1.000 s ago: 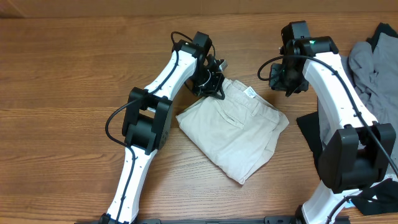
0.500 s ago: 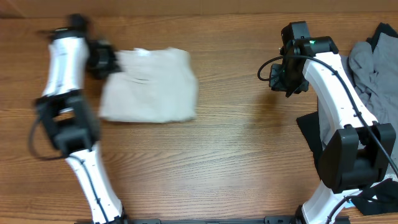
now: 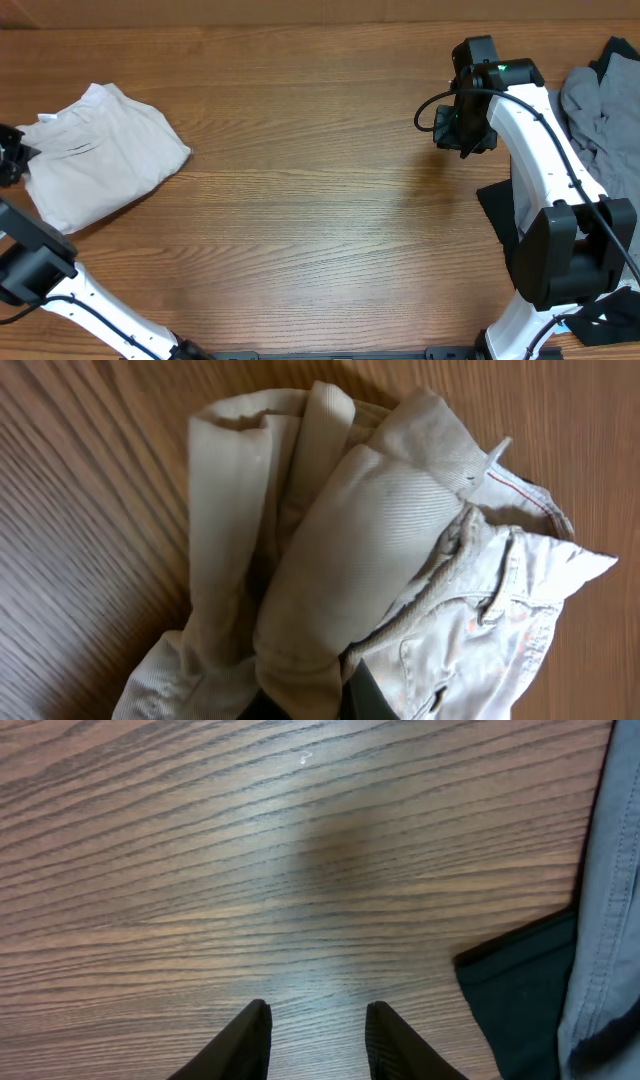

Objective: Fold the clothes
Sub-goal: 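Drag the folded shorts to the left table edge with the left gripper, then release the shorts and lift the left gripper away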

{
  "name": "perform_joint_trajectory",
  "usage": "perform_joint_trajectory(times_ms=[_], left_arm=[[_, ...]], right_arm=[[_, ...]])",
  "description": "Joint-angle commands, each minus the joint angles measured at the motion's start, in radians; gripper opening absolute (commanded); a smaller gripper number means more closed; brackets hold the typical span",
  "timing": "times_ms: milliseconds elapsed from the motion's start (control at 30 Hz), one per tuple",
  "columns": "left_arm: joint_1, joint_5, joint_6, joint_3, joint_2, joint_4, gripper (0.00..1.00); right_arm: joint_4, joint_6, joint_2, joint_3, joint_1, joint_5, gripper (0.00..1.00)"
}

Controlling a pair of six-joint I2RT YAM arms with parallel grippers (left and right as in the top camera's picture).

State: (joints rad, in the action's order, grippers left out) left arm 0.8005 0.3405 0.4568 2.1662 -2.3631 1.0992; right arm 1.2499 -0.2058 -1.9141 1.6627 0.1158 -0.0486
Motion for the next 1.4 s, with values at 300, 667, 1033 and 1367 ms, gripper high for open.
perform_joint_trajectory(times_ms=[300,667,1033,1367], left_arm=[[-0.021,-0.190,-0.090,0.007,0.166,0.022,0.43],[-0.367,-0.192,-0.291,0.005,0.386,0.222,0.21],[-0.684,-0.300,-0.340,-0.145,0.131,0.403,0.04],[-0.681,-0.491,-0.274,-0.298,0.080,0.284,0.04]], right_arm=[[0.002,-0.003,0.024,0.026,-0.001,0.005,0.38],[0.023,-0.003,0.024,0.026,-0.001,0.005,0.39],[0.033,0.000,0.024,0.026,-0.001,0.004,0.39],[0.027,0.000,0.024,0.026,-0.001,0.004,0.39]])
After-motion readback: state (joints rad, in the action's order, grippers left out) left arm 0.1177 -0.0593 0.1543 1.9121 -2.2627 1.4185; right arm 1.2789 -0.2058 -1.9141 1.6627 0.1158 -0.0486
